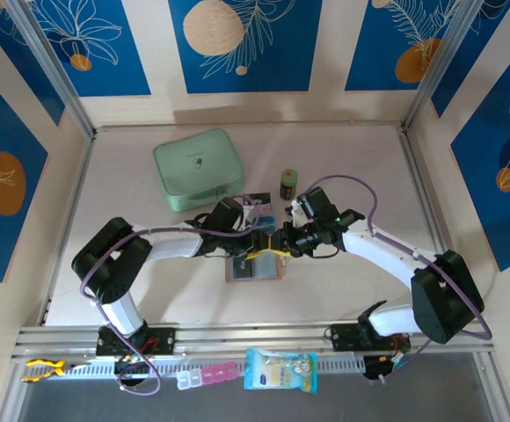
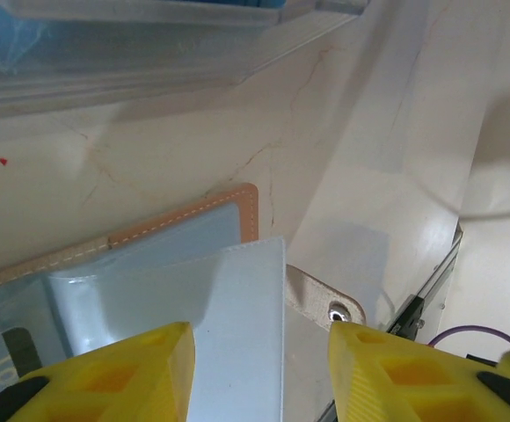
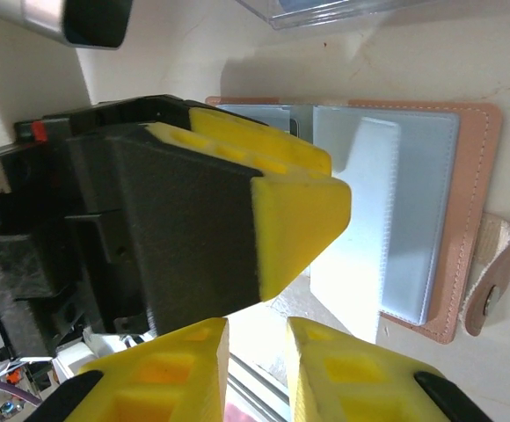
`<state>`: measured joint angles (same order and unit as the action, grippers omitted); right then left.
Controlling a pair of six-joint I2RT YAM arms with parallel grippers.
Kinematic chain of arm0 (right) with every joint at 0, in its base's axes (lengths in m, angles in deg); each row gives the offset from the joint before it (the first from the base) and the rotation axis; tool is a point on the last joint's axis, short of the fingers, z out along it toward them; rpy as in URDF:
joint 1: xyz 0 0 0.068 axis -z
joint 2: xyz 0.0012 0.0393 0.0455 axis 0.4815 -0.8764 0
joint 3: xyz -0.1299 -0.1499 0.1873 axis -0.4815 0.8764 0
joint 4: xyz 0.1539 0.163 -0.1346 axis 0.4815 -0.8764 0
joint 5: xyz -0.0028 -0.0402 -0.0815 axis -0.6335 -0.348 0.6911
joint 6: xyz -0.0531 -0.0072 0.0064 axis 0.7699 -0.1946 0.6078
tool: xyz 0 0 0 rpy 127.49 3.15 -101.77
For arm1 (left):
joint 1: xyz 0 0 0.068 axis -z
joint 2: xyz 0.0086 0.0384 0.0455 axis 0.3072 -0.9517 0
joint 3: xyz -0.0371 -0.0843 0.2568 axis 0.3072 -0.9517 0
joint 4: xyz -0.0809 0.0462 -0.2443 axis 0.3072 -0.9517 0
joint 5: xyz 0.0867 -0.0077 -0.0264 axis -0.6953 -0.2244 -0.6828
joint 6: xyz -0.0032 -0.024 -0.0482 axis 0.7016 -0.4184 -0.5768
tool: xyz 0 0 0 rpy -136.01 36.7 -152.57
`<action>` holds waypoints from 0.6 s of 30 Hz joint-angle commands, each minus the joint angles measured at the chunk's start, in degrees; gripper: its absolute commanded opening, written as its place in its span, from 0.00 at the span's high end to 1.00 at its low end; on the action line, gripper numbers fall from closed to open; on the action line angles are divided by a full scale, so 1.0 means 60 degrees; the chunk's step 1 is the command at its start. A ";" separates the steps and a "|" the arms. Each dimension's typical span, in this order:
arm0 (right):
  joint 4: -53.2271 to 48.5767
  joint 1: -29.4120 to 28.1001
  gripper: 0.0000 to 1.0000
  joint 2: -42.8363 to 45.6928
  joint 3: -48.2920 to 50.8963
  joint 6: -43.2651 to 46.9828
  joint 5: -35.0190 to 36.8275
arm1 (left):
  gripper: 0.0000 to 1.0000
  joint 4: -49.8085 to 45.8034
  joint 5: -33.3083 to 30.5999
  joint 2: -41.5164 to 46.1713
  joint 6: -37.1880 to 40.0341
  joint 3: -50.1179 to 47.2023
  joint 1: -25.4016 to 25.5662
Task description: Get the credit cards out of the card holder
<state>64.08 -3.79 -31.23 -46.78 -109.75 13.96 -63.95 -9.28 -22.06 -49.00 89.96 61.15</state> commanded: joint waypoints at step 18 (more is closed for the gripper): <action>0.0110 -0.0238 0.76 -0.0211 0.0093 -0.0163 -0.0102 | 0.59 -0.0129 -0.0194 0.0845 0.0091 -0.0466 -0.0234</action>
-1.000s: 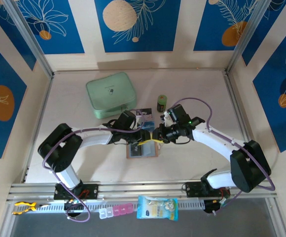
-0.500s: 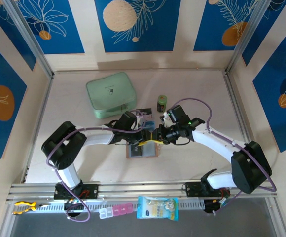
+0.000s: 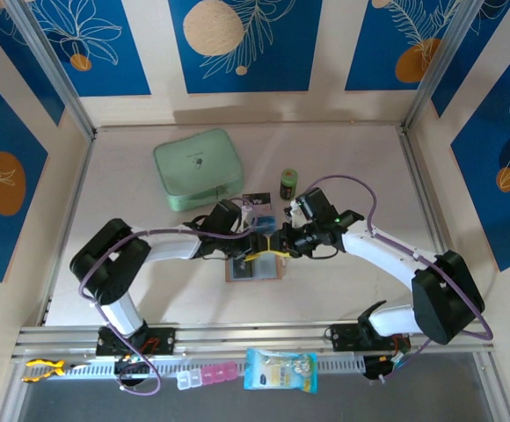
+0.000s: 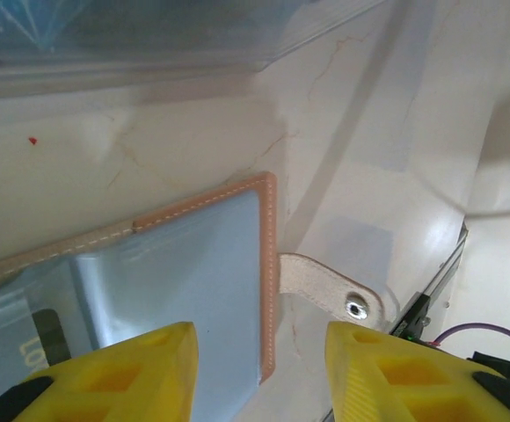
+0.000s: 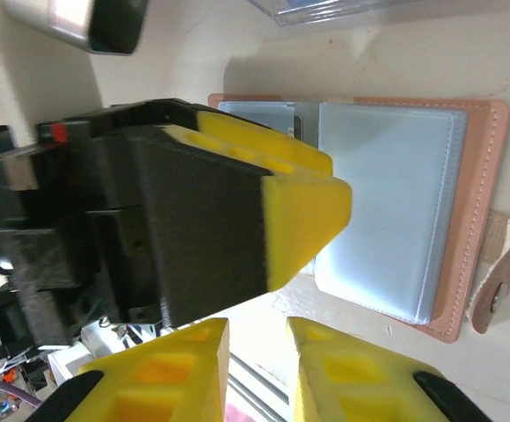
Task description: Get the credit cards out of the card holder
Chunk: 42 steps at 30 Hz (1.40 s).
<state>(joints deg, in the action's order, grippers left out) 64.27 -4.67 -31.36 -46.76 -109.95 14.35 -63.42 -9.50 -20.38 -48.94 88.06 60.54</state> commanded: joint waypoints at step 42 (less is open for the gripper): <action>0.0552 -0.1642 0.77 -0.4161 -0.1840 0.0087 0.0022 | 0.92 -0.1520 -0.1021 0.2144 0.0717 -0.2264 -0.0759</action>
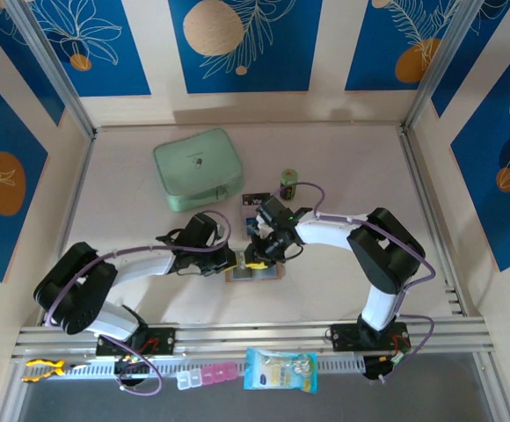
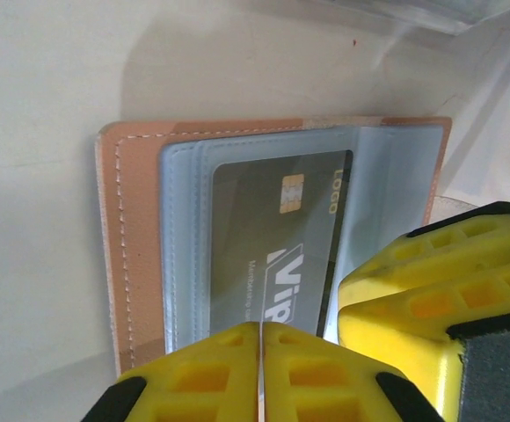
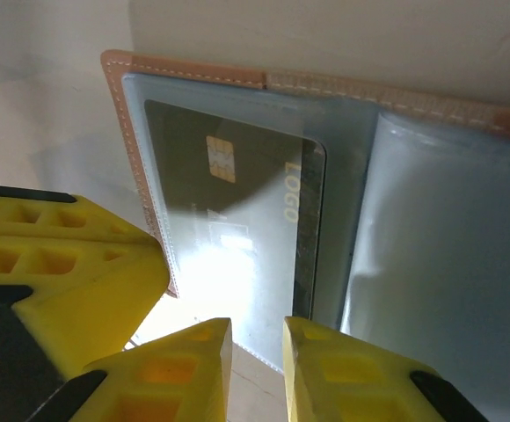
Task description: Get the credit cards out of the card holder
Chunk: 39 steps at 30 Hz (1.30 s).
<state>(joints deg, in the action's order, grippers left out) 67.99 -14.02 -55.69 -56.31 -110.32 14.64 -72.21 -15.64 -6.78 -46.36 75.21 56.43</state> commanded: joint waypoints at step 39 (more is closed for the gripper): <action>-0.0175 -0.0278 0.76 -0.0135 -0.0241 0.0250 0.0620 | 0.91 -0.0423 -0.0172 -0.0167 0.0464 -0.0218 -0.0076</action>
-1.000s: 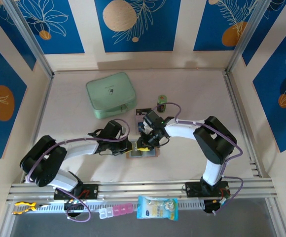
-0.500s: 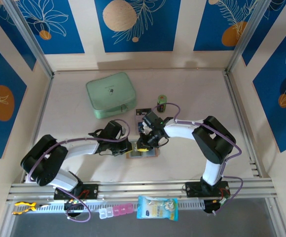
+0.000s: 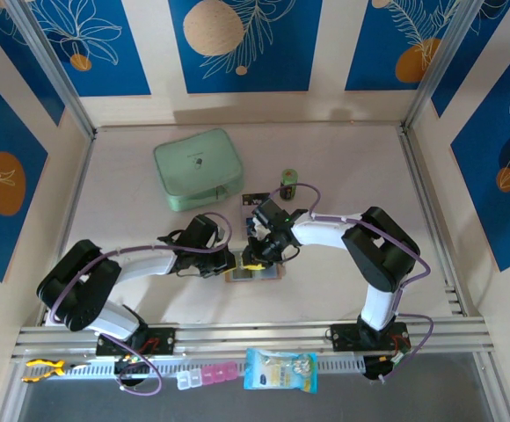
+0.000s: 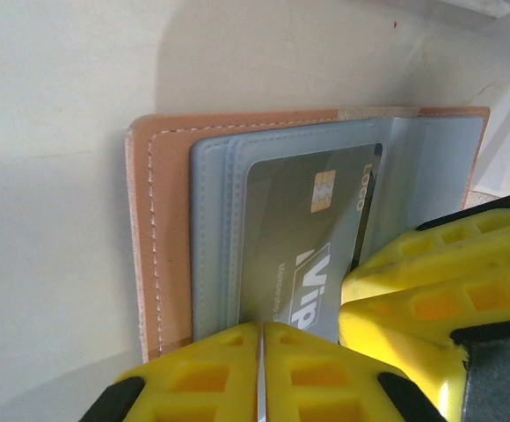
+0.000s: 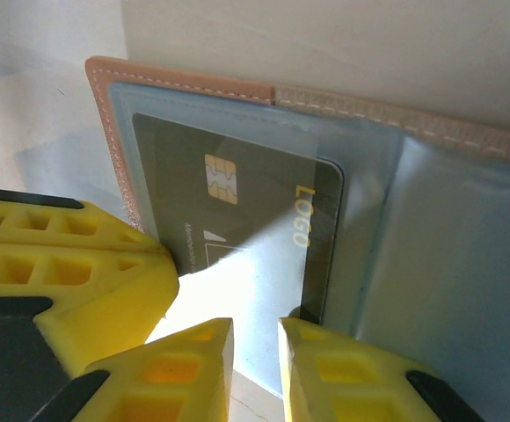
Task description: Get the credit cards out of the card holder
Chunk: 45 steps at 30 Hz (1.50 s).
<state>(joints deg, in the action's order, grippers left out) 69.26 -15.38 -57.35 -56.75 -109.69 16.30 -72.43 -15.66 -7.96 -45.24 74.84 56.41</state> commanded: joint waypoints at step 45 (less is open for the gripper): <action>-0.0514 -0.0125 0.72 0.0477 -0.0205 0.0274 0.0461 | 0.93 -0.0595 -0.0312 0.0004 0.0183 -0.0108 -0.0066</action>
<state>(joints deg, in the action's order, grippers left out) 67.07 -15.90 -56.13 -57.36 -108.37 19.91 -75.55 -17.76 -7.07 -45.27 74.73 56.37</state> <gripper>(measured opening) 0.278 0.071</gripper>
